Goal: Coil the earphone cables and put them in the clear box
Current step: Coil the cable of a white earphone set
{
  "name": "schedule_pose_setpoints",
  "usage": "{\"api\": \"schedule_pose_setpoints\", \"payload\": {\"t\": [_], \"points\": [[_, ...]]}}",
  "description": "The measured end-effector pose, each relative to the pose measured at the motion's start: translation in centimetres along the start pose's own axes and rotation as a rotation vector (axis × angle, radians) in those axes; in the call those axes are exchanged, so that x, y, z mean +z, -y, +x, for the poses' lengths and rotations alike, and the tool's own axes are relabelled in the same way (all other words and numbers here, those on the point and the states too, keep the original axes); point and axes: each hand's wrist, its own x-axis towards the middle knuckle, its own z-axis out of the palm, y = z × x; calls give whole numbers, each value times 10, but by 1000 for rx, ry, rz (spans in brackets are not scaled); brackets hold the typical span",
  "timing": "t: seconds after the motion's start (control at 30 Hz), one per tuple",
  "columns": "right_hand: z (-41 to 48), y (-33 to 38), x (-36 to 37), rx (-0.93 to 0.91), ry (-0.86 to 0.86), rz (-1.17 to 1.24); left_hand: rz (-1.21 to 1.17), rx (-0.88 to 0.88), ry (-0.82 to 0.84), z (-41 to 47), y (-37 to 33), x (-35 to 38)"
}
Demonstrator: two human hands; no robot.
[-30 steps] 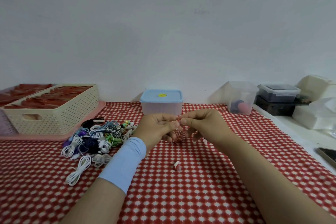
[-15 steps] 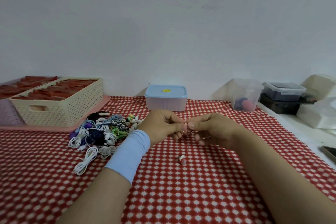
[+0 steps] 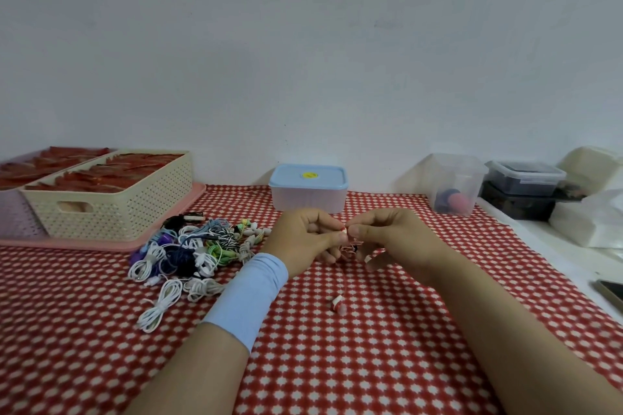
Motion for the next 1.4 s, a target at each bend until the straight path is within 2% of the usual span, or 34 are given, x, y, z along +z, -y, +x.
{"api": "schedule_pose_setpoints", "payload": {"t": [0.17, 0.33, 0.53, 0.67, 0.8, 0.97, 1.1, 1.23, 1.4], "points": [[2, -3, 10, -21, -27, 78, -54, 2, -46, 0, 3, 2], [0, 0, 1, 54, 40, 221, -90, 4, -50, 0, 2, 0], [-1, 0, 2, 12, -5, 115, -63, 28, -20, -2, -1, 0], [-3, 2, 0, -26, 24, 125, -120, -32, -20, -2, -4, 1], [-2, 2, -4, -1, 67, 174, -184, -80, 3, -2, -6, 1], [-1, 1, -3, 74, 92, 159, -136, -62, 52, -3, -5, 0], [0, 0, -2, 81, 99, 182, -230, -77, 54, -3, -2, -1], [1, -2, -6, 80, 164, 220, -308, -100, 125, -4, -3, 1], [1, -2, -4, 7, 149, 210, -361, -105, 140, -2, -3, 1]]}}
